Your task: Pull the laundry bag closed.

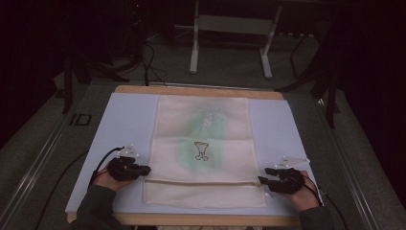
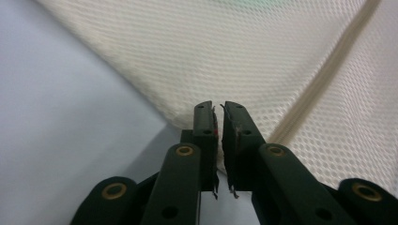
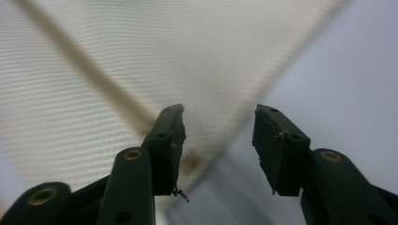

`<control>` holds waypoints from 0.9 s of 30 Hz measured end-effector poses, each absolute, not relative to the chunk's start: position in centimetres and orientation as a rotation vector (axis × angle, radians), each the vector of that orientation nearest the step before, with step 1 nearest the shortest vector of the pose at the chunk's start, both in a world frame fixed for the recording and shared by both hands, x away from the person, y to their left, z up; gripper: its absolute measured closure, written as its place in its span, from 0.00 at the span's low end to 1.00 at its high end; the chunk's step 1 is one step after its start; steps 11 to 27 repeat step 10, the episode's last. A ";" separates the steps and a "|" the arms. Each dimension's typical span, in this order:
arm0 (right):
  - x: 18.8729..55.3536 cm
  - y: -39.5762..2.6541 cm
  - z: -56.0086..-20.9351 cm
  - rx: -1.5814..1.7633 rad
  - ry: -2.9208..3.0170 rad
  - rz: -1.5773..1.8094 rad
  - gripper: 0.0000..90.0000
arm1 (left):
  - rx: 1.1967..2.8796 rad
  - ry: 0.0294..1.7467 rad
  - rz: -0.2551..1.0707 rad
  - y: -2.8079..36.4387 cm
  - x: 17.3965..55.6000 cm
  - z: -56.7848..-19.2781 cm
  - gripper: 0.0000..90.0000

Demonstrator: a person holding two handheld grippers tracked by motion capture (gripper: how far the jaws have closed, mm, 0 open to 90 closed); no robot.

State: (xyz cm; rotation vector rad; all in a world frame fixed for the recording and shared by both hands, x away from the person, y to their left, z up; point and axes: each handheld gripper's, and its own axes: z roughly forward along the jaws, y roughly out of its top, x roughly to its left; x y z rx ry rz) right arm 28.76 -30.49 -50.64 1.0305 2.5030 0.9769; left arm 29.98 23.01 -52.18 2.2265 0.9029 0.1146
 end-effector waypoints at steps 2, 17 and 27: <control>28.9 -30.9 -50.9 1.069 2.451 0.965 0.58 | 2.209 0.927 0.159 23.4 30.1 -52.1 0.90; 29.2 -32.4 -51.2 1.169 2.297 0.997 0.57 | 2.160 1.037 0.281 24.2 30.6 -52.1 0.83; 29.2 -32.4 -51.2 1.169 2.297 0.997 0.57 | 2.160 1.037 0.281 24.2 30.6 -52.1 0.83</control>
